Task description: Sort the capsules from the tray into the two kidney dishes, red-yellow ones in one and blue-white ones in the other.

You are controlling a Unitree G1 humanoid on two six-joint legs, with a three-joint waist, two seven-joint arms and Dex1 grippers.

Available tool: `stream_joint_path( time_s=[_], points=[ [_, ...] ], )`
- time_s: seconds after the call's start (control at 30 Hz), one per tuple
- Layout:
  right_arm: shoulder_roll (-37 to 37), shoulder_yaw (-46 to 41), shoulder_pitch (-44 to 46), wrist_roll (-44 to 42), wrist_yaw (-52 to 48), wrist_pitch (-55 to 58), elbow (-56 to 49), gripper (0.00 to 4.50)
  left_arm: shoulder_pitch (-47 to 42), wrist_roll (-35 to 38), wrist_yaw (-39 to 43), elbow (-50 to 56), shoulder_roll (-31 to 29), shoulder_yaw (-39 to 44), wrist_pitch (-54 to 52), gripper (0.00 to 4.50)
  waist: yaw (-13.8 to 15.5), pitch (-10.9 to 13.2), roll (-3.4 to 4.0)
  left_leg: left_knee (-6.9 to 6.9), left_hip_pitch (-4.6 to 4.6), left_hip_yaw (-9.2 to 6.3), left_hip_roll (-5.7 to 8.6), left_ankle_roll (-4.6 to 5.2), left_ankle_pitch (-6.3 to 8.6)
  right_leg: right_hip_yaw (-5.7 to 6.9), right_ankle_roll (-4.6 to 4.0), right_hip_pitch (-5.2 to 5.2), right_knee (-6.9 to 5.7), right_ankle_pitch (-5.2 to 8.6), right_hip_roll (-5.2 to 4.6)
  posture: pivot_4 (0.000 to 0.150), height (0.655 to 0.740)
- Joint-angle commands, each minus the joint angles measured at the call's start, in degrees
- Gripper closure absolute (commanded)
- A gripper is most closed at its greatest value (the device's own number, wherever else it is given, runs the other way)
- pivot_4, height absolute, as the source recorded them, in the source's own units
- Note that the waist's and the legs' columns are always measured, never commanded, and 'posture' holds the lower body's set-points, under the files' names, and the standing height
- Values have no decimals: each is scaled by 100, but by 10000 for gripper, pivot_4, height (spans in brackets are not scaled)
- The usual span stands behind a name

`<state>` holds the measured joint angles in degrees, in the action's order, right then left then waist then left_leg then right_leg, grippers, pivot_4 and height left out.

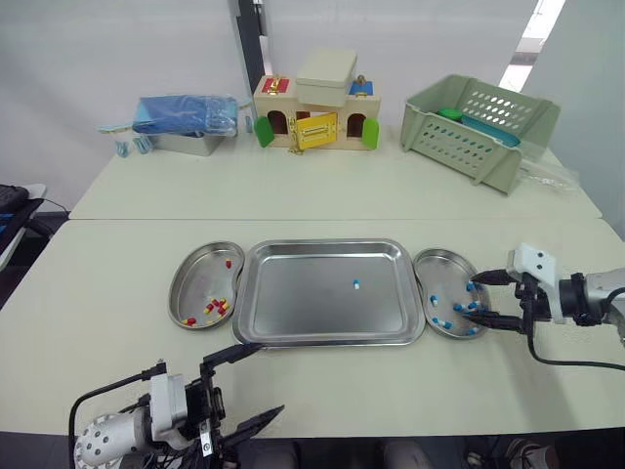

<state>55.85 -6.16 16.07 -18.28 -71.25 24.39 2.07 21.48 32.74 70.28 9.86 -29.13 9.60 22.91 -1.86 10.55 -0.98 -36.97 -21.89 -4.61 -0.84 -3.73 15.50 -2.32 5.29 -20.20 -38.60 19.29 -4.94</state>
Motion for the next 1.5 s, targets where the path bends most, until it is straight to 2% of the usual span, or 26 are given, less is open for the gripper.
stream_joint_path(
  time_s=[0.03,0.23,0.47,0.63,0.83,1.1,1.27,1.5],
  points=[
    [44,-448,32,-228,-100,-267,477,369,194,90,-386,-30,-141,676,-39,0,0,1,-1,0,0,0,0,0,0,1,0,0,0,0,0,1500,7400],
    [115,-548,408,11,-180,-1092,1942,369,297,172,-347,-802,-666,1787,6,0,-8,1,0,1,3,2,0,0,0,0,0,-2,-3,0,0,1500,7400],
    [90,-285,1149,421,-300,-1865,3432,369,432,210,21,-1628,-1180,2652,30,0,-47,3,4,3,3,7,-1,0,0,-3,0,-5,-3,0,0,1500,7400],
    [69,-137,1537,660,-357,-2284,4121,369,356,183,203,-2009,-1266,2854,56,0,-94,6,9,3,3,11,0,0,0,-5,0,-5,-3,0,-1,1500,7400],
    [78,-98,1648,734,-422,-2444,4344,369,306,161,221,-1963,-1177,2808,45,0,-110,6,9,2,2,11,-2,-1,0,-4,0,-4,-4,0,-1,1500,7400],
    [108,-129,1609,693,-552,-2272,4051,369,211,142,273,-1786,-1063,2616,17,0,-132,7,10,2,3,11,-2,-1,0,-4,0,-6,-9,0,-1,1500,7400],
    [94,-81,1619,541,-797,-1772,3301,369,189,169,204,-1392,-792,2395,9,0,-132,7,12,2,3,10,-3,-1,0,-4,0,-6,-10,0,-1,1500,7400],
    [-337,456,1706,-81,-903,-29,902,369,480,191,7,-66,-133,1545,-173,0,-126,6,13,1,2,7,-7,-1,-1,-3,0,-5,-11,0,1,1500,7400]
  ],
)
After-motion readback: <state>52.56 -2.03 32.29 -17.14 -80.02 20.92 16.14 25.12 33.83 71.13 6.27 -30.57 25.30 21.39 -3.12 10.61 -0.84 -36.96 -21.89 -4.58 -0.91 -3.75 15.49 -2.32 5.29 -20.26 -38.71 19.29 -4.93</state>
